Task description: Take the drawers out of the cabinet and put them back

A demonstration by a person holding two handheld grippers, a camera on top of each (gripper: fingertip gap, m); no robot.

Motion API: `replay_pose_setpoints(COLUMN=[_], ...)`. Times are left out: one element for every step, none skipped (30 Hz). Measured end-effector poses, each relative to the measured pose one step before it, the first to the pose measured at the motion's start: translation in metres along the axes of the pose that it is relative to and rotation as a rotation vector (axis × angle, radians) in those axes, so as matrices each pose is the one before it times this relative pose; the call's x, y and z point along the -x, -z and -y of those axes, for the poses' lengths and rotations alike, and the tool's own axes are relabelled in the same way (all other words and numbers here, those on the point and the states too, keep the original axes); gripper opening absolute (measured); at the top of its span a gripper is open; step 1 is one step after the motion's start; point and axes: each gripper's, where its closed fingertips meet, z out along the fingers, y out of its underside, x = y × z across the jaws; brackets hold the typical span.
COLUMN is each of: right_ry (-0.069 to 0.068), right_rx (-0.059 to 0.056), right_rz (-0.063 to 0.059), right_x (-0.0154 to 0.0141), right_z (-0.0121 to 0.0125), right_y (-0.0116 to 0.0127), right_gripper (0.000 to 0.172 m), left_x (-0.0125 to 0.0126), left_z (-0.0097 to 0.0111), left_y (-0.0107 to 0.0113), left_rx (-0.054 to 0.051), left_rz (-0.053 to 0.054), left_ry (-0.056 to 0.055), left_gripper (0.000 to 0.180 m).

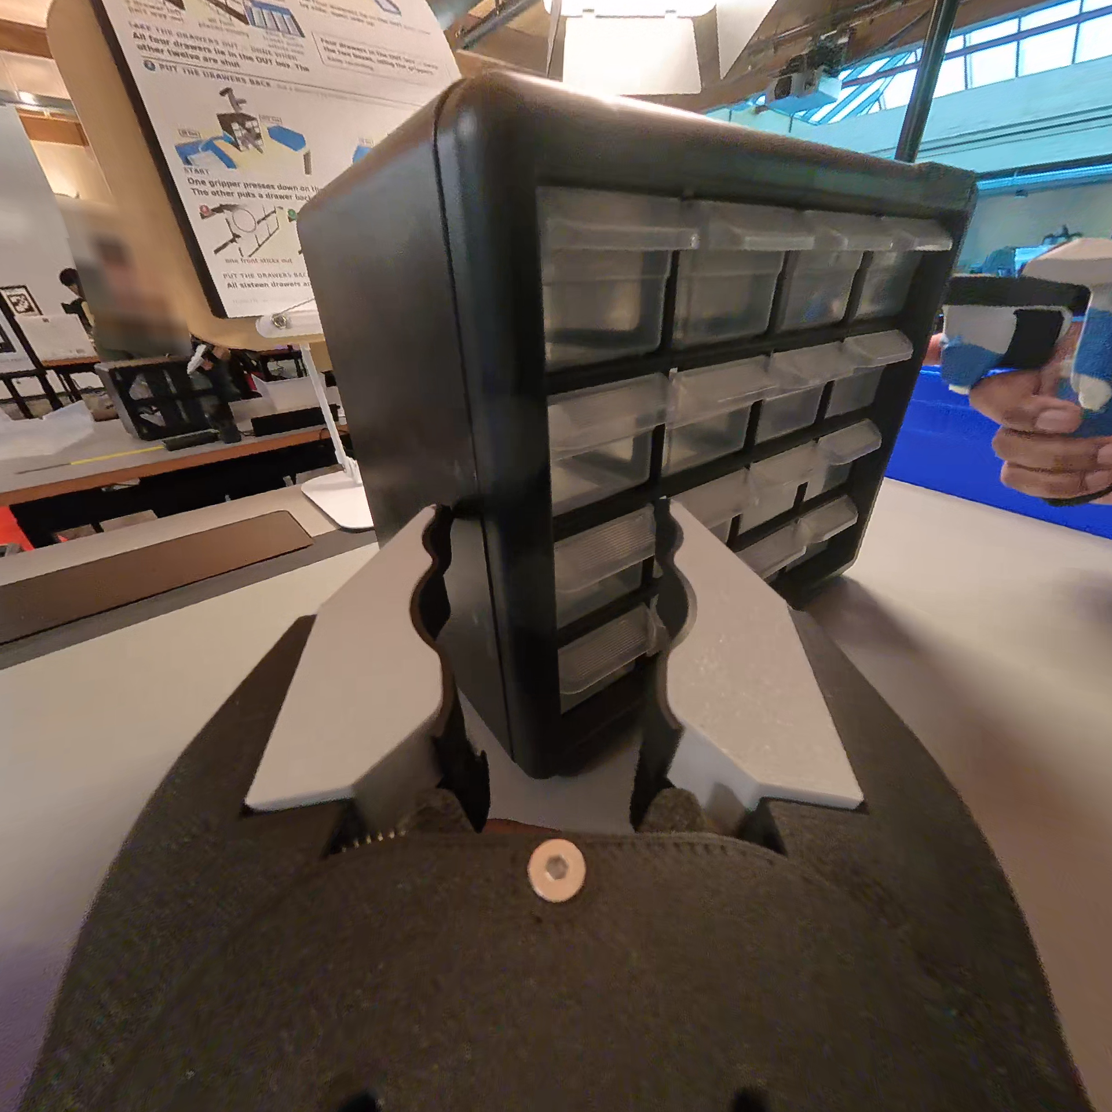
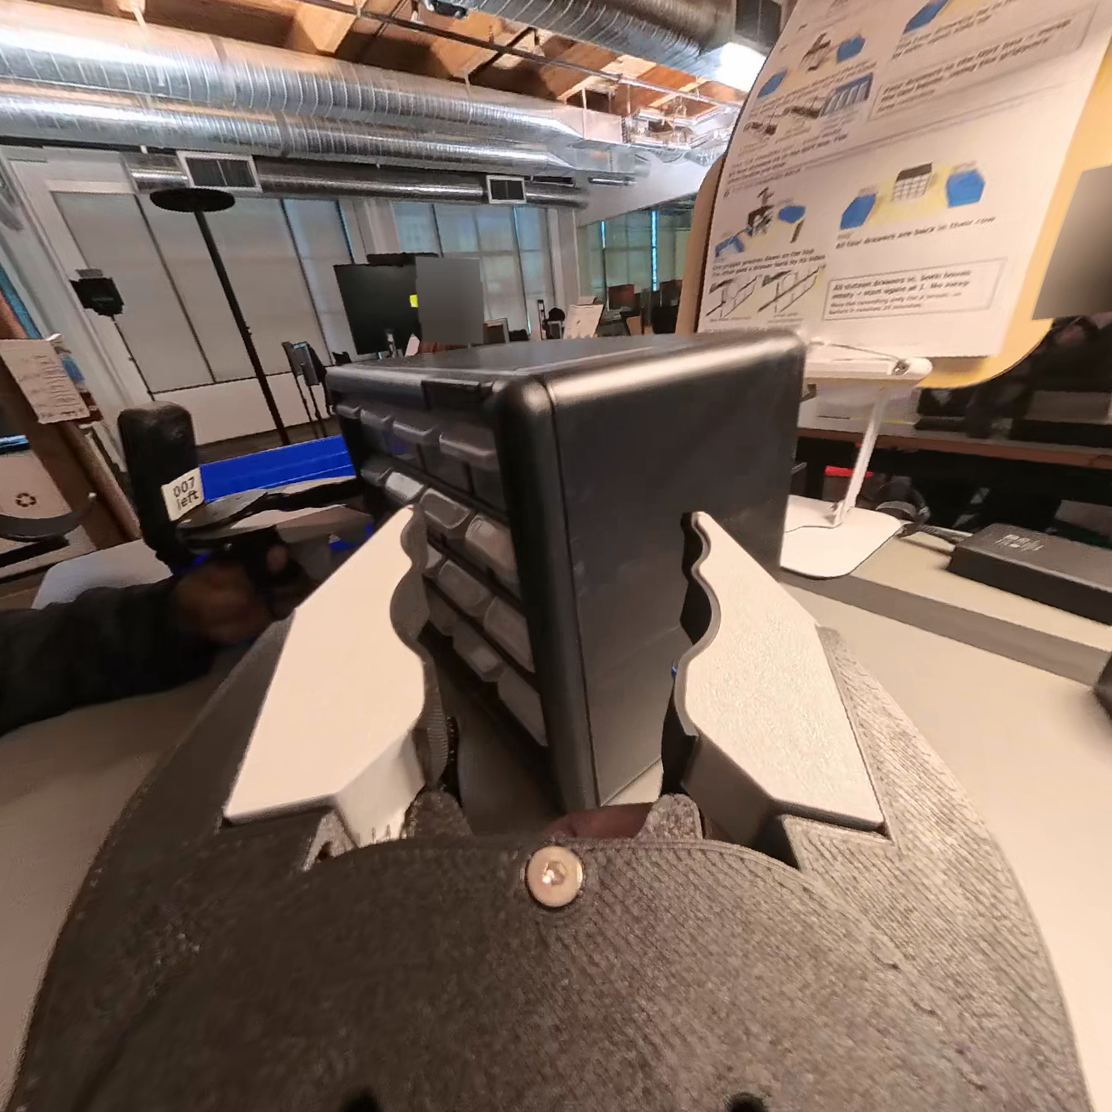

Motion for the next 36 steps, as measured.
replay_pose_setpoints(right_ry=[-0.0056, 0.0068, 0.021, 0.0238, 0.0181, 0.0119, 0.0077, 0.0019, -0.0102, -0.0156, -0.0172, -0.0168, -0.0118, -0.01, -0.0105, -0.0109, -0.0098, -0.0056, -0.0019, 0.0011, 0.0001, -0.0044, -0.0092, -0.0117, -0.012, -0.0115, -0.0053, 0.0067, 0.0196, 0.0214, 0.0145, 0.0043, -0.005, -0.0103, -0.014, -0.0177], right_rx=[0.0006, 0.0096, 0.0142, 0.0181, 0.0207, 0.0192, 0.0144, 0.0089, 0.0025, 0.0024, 0.0057, 0.0002, -0.0031, -0.0035, -0.0024, -0.0015, 0.0016, 0.0046, 0.003, 0.004, 0.0023, 0.001, 0.0019, 0.0029, 0.0025, 0.0003, 0.0035, 0.0074, 0.0006, -0.0022, -0.0029, -0.0046, -0.0095, -0.0148, -0.0145, -0.0077], right_rz=[-0.0013, -0.0175, -0.0268, -0.0231, -0.0233, -0.0264, -0.0358, -0.0304, -0.001, 0.0085, 0.0053, -0.0017, -0.0109, -0.0131, -0.0102, -0.0067, -0.0045, -0.0053, -0.0059, -0.0047, -0.0036, -0.0031, -0.0041, -0.0078, -0.0116, -0.013, -0.0107, -0.0154, -0.0123, -0.0078, -0.0046, -0.0031, -0.0066, -0.0058, -0.0046, -0.0025], right_x=[0.00132, -0.00138, -0.0034, -0.00343, -0.00391, -0.00469, -0.00637, -0.00612, -0.00193, -0.00057, -0.00076, -0.00154, -0.00261, -0.00296, -0.00269, -0.00235, -0.00205, -0.00222, -0.00199, -0.00154, -0.00117, -0.00101, -0.00112, -0.00159, -0.00214, -0.00207, -0.00133, -0.00161, -0.00078, -0.00002, 0.00012, 0.00012, -0.00054, -0.00043, -0.00007, 0.00086], right_z=[-0.00363, -0.00418, -0.00463, -0.005, -0.00509, -0.00444, -0.00319, -0.00208, -0.00046, -0.00048, -0.00109, -0.00072, -0.0006, -0.00043, -0.00035, -0.00033, -0.00064, -0.00097, -0.00082, -0.00113, -0.00081, -0.00038, -0.00044, -0.00043, -0.00034, -0.00019, -0.001, -0.00199, -0.00165, -0.00123, -0.00071, 0.00012, 0.00136, 0.00265, 0.003, 0.00167], right_y=[-0.00073, -0.00156, -0.002, -0.00233, -0.00211, -0.00172, -0.00114, -0.00085, -0.00065, -0.00101, -0.00114, -0.00068, -0.00032, -0.00024, -0.00032, -0.00031, -0.0004, -0.00035, -0.00026, -0.0002, -0.00049, -0.00074, -0.00116, -0.00133, -0.00158, -0.00137, -0.00094, -0.00043, 0.0004, 0.00124, 0.002, 0.00277, 0.00356, 0.00414, 0.00413, 0.00419], right_gripper=[0.088, 0.088, 0.089, 0.089, 0.09, 0.091, 0.091, 0.093, 0.096, 0.097, 0.098, 0.097, 0.095, 0.092, 0.089, 0.086, 0.084, 0.083, 0.084, 0.084, 0.084, 0.084, 0.084, 0.084, 0.083, 0.082, 0.081, 0.075, 0.075, 0.076, 0.077, 0.078, 0.078, 0.078, 0.078, 0.078], left_x=[0.0006, 0.00187, 0.00274, 0.00273, 0.00212, 0.00055, -0.00067, -0.00105, -0.00161, -0.00091, 0.00056, 0.00084, 0.00032, -0.00008, -0.00029, -0.00038, -0.0005, -0.00041, -0.00031, -0.00015, 0.00015, 0.00046, 0.00058, 0.00063, 0.00045, 0.00016, -0.00022, 0.00001, 0.0, -0.00025, -0.00013, -0.00012, -0.00033, -0.00056, -0.00174, -0.0021], left_z=[-0.00061, -0.00076, -0.00108, -0.00099, -0.00133, -0.00133, -0.0014, -0.00169, -0.00184, -0.00055, 0.00056, 0.00019, -0.00007, 0.0, -0.00002, 0.0, 0.00002, -0.00003, 0.0, -0.00013, -0.00007, -0.00004, -0.00021, -0.00023, -0.00022, -0.00029, 0.00026, 0.00152, 0.00273, 0.00297, 0.0023, 0.00158, 0.00117, 0.0005, 0.00002, -0.00021], left_y=[0.00036, 0.00033, 0.00039, 0.00016, -0.00015, -0.00064, -0.00091, -0.0015, -0.00199, -0.00204, -0.00191, -0.00184, -0.00214, -0.00225, -0.00216, -0.002, -0.002, -0.00176, -0.00127, -0.00102, -0.00089, -0.00083, -0.00112, -0.00118, -0.00101, -0.00052, 0.00034, 0.00157, 0.00291, 0.00399, 0.00475, 0.00547, 0.0061, 0.00661, 0.00704, 0.00748], left_rx=[0.0036, 0.006, 0.0082, 0.0082, 0.01, 0.01, 0.0091, 0.0105, 0.012, 0.0036, -0.0041, -0.0016, 0.0002, 0.0004, 0.0002, -0.0003, -0.0001, 0.0003, 0.0007, 0.0006, 0.0005, 0.0007, 0.0012, 0.0015, 0.0016, 0.0017, -0.0019, -0.0115, -0.0205, -0.0207, -0.0147, -0.0092, -0.0044, 0.002, 0.0085, 0.0131], left_rz=[0.0038, 0.0137, 0.0198, 0.0184, 0.0132, 0.0042, -0.0004, 0.0022, 0.0036, 0.0105, 0.0171, 0.0087, -0.0041, -0.0088, -0.0065, -0.0025, 0.0015, 0.0036, 0.0029, 0.0018, 0.0005, -0.0005, -0.0003, 0.0008, 0.0022, 0.0033, 0.0053, 0.0097, 0.0107, 0.0083, 0.0085, 0.0077, 0.0068, 0.0046, -0.0011, -0.0008], left_ry=[0.0047, 0.0049, 0.0074, 0.0102, 0.0123, 0.009, -0.0013, -0.0128, -0.0198, -0.0215, -0.0161, -0.0044, 0.0052, 0.006, 0.0009, -0.0051, -0.0082, -0.0067, -0.0029, -0.0002, 0.0019, 0.004, 0.0051, 0.0038, 0.0006, -0.0038, -0.0085, -0.0116, -0.0118, -0.0087, -0.0027, 0.0028, 0.0056, 0.0068, 0.006, 0.0007], left_gripper=[0.068, 0.068, 0.068, 0.068, 0.068, 0.068, 0.066, 0.062, 0.058, 0.06, 0.058, 0.057, 0.056, 0.054, 0.053, 0.052, 0.052, 0.052, 0.052, 0.052, 0.053, 0.053, 0.053, 0.053, 0.053, 0.053, 0.052, 0.052, 0.052, 0.053, 0.055, 0.057, 0.058, 0.059, 0.061, 0.064])
